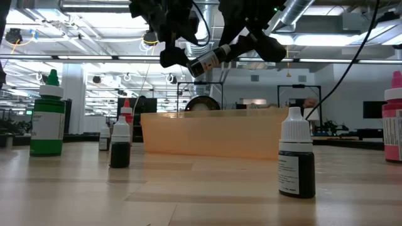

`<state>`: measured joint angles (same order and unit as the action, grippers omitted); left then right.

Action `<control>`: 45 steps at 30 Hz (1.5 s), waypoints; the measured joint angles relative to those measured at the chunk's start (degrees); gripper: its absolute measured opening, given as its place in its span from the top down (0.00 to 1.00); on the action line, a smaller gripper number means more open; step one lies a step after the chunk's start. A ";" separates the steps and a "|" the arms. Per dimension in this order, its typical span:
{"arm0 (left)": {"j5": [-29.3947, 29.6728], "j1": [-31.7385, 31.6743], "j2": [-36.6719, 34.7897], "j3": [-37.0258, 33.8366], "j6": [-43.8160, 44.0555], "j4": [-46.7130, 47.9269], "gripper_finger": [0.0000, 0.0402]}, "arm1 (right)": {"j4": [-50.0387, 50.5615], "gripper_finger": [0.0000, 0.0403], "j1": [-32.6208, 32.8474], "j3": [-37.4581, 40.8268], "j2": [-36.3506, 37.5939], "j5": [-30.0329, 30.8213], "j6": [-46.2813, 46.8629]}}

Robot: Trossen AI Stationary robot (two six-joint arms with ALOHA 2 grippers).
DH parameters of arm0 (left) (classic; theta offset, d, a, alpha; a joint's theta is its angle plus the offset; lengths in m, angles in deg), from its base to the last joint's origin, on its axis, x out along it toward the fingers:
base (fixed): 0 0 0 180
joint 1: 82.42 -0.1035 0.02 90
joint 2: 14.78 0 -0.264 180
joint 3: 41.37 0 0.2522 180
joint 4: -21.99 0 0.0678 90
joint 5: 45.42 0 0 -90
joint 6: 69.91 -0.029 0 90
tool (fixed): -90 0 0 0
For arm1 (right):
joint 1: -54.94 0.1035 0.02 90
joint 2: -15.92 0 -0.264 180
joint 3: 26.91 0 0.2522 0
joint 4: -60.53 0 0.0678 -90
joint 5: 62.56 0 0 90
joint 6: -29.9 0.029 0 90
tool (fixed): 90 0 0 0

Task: Pick & Place food coloring
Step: Put the large black food coloring bottle into the bin

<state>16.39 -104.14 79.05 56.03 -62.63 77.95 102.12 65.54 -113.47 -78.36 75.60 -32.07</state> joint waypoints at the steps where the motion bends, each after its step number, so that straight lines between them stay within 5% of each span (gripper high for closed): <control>1: 0.21 -0.04 0.09 -0.06 0.07 0.17 0.20 | 0.00 0.68 0.13 0.00 0.00 0.00 0.00; 18: -3.05 2.34 2.81 -0.06 0.89 -1.38 0.20 | -0.96 0.68 0.63 0.02 -0.02 -0.14 -1.49; 45: 0.13 4.16 2.84 -0.06 -1.19 -4.16 0.26 | -1.33 0.68 0.82 0.02 -0.02 0.00 -2.93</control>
<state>16.53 -99.98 81.88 55.96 -63.82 73.80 100.79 66.36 -113.45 -78.38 75.60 -35.00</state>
